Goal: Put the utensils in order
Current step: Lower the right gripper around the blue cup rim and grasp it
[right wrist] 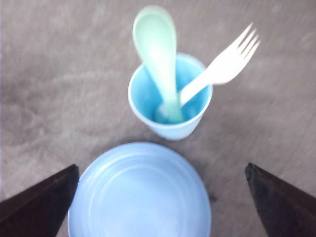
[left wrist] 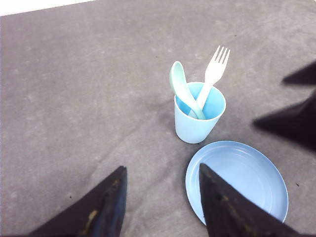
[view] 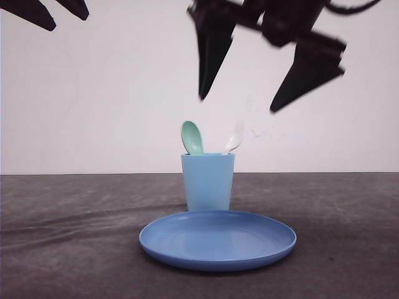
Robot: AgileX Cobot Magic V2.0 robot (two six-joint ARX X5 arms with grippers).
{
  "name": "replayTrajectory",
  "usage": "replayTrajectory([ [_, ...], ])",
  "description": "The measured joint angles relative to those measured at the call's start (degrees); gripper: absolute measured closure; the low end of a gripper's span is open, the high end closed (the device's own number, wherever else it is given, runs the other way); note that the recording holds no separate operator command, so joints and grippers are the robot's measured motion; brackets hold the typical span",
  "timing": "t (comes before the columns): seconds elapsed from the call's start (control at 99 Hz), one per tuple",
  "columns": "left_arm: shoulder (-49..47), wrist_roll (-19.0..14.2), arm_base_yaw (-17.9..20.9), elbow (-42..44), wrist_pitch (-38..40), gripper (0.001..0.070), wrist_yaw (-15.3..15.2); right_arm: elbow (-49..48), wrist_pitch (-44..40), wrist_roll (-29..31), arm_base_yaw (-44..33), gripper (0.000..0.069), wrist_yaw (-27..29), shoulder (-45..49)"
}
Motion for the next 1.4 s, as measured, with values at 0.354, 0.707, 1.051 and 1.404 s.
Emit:
replayTrajectory([
  [0.354,0.0,0.0,0.0,0.0,-1.44,0.0436,0.0,0.0,5.2,2.58,-0.2,0.0009,-2.23,10.84],
  [0.707,0.0,0.0,0.0,0.0,-1.73,0.0436,0.0,0.9,9.99,2.93,-3.08,0.0009,-5.6,17.22],
  [1.051,0.0,0.0,0.02,0.0,-1.73,0.0436,0.0,6.03,10.47,2.08,-4.44,0.0009,-5.42,21.94],
  [1.404,0.0,0.0,0.0,0.0,-1.66,0.0436,-0.02,8.17,12.22,1.14,-6.45,0.001,-5.22,24.17],
])
